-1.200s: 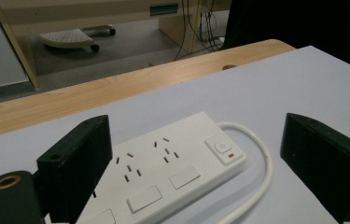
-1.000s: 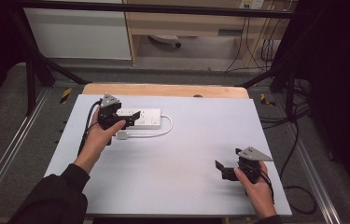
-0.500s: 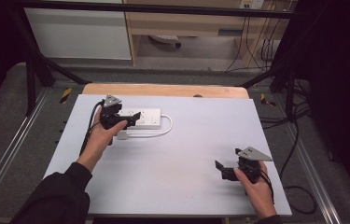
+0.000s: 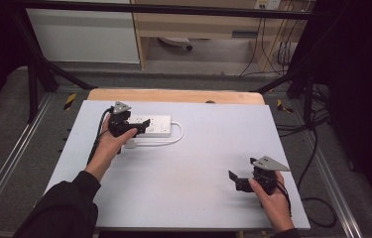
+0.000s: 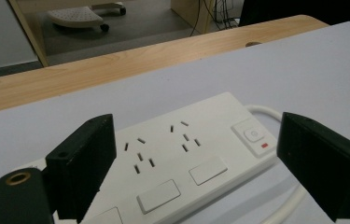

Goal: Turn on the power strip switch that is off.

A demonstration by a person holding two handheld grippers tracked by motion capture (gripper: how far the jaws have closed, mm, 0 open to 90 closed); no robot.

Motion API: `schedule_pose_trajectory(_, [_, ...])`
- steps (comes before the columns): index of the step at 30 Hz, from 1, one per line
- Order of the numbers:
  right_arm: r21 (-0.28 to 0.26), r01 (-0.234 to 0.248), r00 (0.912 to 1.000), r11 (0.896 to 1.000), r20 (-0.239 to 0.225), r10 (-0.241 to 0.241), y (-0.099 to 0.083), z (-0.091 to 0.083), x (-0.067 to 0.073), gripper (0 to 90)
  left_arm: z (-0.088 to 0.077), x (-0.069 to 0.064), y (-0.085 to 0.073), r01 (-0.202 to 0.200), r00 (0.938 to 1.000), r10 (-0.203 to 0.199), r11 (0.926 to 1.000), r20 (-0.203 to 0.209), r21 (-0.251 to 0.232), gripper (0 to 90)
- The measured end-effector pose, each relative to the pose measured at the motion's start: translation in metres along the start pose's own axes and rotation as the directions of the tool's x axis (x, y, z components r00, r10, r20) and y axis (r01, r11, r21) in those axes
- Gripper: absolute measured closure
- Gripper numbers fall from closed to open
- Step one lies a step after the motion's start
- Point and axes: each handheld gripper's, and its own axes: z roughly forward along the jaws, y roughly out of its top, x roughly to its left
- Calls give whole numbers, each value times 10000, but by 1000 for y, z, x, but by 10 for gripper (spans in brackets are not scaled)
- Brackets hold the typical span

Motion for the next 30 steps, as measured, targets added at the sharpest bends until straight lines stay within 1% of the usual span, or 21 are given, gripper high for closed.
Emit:
schedule_pose_trajectory(5, [-5,-10,10000,10000,-3,10,0,0,0,27,4,-2,-1,-2,10000,2,10000,-9,47,156])
schedule_pose_trajectory(6, [-5,0,10000,10000,-6,0,0,0,0,27,4,-2,-1,-14,10000,14,10000,-4,45,184])
schedule_pose_trajectory(7, [-5,0,10000,10000,-6,0,0,0,0,27,5,-2,-2,-25,10000,25,10000,-8,45,184])
schedule_pose_trajectory(11, [-1,9,10000,10000,-1,-9,0,0,0,26,7,-3,-2,-64,10000,64,10000,38,69,235])
schedule_pose_trajectory(15, [-31,-25,10000,10000,6,25,0,0,0,27,7,-4,-3,-105,9999,104,9999,94,105,326])
schedule_pose_trajectory(17, [-24,-52,10000,10000,3,52,0,0,0,27,8,-5,-3,-138,9998,136,9998,138,146,386])
schedule_pose_trajectory(19, [-43,-53,10000,10000,16,53,0,0,0,26,8,-5,-3,-175,9996,171,9997,212,192,454])
schedule_pose_trajectory(20, [-54,-103,9999,9999,16,103,1,0,0,27,8,-6,-4,-222,9996,219,9996,185,200,488])
schedule_pose_trajectory(21, [-82,-60,10000,9999,26,61,1,0,1,26,8,-6,-4,-269,9995,266,9994,178,224,537])
schedule_pose_trajectory(22, [-82,-60,10000,9999,26,61,1,0,1,26,9,-6,-4,-340,9993,335,9991,189,235,537])
schedule_pose_trajectory(24, [-100,-40,10000,9999,6,40,1,-1,1,26,10,-7,-5,-311,9993,306,9991,191,285,577])
schedule_pose_trajectory(26, [-96,-43,10000,9999,3,43,1,-1,1,26,10,-7,-5,-255,9993,247,9992,270,297,604])
schedule_pose_trajectory(30, [-93,-67,10000,9999,48,68,1,-1,0,26,11,-6,-6,-54,9991,34,9990,428,449,613])
